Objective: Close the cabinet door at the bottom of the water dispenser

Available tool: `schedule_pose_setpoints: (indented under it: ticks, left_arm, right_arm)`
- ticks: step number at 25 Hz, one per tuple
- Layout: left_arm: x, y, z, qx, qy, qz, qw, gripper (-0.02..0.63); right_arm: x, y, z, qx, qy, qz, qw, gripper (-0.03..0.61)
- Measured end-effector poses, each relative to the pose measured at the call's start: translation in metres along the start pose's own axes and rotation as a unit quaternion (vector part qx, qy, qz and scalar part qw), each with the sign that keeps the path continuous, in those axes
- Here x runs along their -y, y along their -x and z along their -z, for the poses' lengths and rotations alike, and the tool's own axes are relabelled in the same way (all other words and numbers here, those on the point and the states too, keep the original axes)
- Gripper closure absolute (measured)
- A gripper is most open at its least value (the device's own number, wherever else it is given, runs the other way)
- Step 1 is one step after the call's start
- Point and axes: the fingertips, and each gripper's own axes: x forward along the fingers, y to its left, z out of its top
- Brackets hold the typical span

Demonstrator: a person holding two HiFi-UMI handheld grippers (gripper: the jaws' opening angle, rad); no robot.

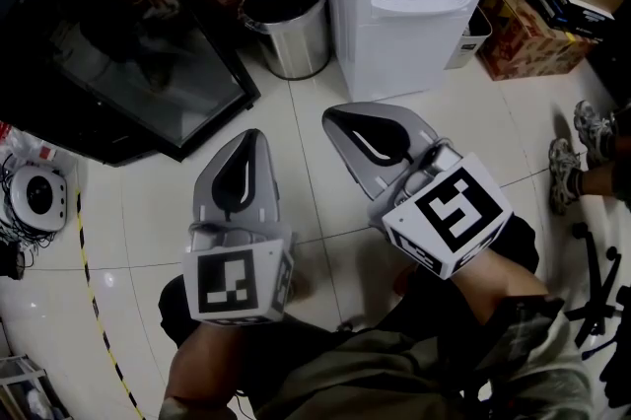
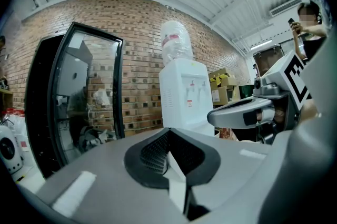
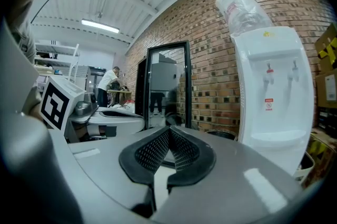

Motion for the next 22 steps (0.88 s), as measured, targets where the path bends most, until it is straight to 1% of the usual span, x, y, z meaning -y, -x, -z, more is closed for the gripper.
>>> schedule_pose_setpoints:
  ticks: [5,13,20,22]
  left_arm:
    - [0.0012,-0.0016,-0.0016,0.004,-0.004,0.003,1.0000,0.613]
    - [0.0004,-0.0011,0.0024,-0.003,-0.008,0.000,1.0000,0.614]
    - [0.0045,-0.0020,-0.0010,-0.011,0.002,0.003,0.9999,0.612]
    - [0.0040,-0.0021,-0.0014,-0.006,0.001,0.002,1.0000,0.613]
  right_arm:
    - [0.0014,-0.0010,0.0014,-0.004,-0.002,0.000,1.000,0.578]
    - [0.0006,-0.0014,0.0010,-0.001,-0.005,-0.003,1.000,0.578]
    - [0.0009,-0.0024,0.0010,-0.001,-0.006,-0.005,1.000,0.578]
    - [0.0011,-0.0021,0.0012,-0.001,-0.006,-0.005,1.000,0.578]
